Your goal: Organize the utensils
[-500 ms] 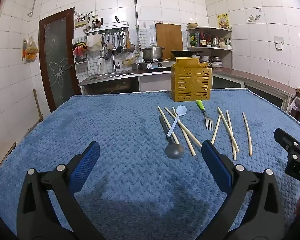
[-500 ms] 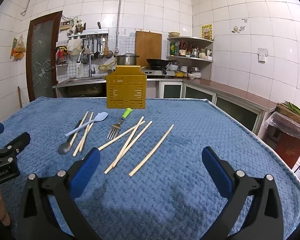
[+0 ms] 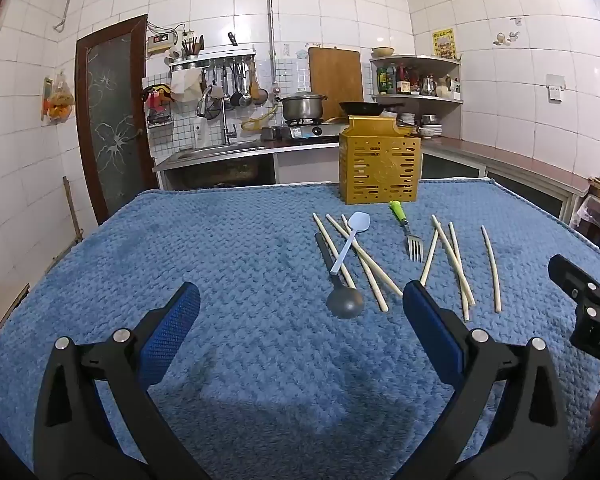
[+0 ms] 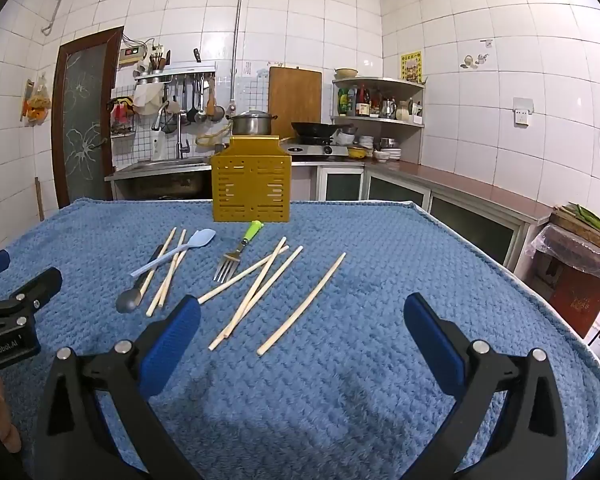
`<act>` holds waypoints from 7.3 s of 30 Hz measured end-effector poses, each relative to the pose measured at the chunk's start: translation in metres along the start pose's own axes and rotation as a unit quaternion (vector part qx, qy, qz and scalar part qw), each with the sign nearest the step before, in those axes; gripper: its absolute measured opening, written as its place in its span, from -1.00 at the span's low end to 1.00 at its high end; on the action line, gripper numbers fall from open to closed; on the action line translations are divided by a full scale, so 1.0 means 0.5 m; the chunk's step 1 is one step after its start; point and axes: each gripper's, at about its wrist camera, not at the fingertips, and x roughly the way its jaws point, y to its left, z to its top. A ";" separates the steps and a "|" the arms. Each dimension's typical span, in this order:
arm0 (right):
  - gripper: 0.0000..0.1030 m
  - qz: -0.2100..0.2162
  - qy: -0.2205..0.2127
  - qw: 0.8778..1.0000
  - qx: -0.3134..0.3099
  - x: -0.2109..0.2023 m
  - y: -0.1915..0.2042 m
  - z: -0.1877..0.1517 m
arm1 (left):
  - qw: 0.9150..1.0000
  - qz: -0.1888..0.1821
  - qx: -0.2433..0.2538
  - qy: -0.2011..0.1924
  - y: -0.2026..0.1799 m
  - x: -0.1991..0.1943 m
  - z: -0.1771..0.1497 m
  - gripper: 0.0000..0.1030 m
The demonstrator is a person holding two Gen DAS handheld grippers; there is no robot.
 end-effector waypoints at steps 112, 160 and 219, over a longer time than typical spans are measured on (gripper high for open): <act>0.93 0.019 -0.012 1.000 0.011 -0.016 -0.014 -0.001 | 1.000 -0.003 -0.002 -0.001 0.002 -0.003 -0.014 0.91; 0.64 -0.041 0.245 0.969 0.005 0.445 -0.049 0.093 | 0.956 -0.066 -0.062 0.279 0.038 0.463 0.124 0.51; -0.89 0.020 0.267 0.960 0.085 0.488 -0.084 0.092 | 0.946 -0.077 -0.058 0.309 0.001 0.522 0.123 -0.95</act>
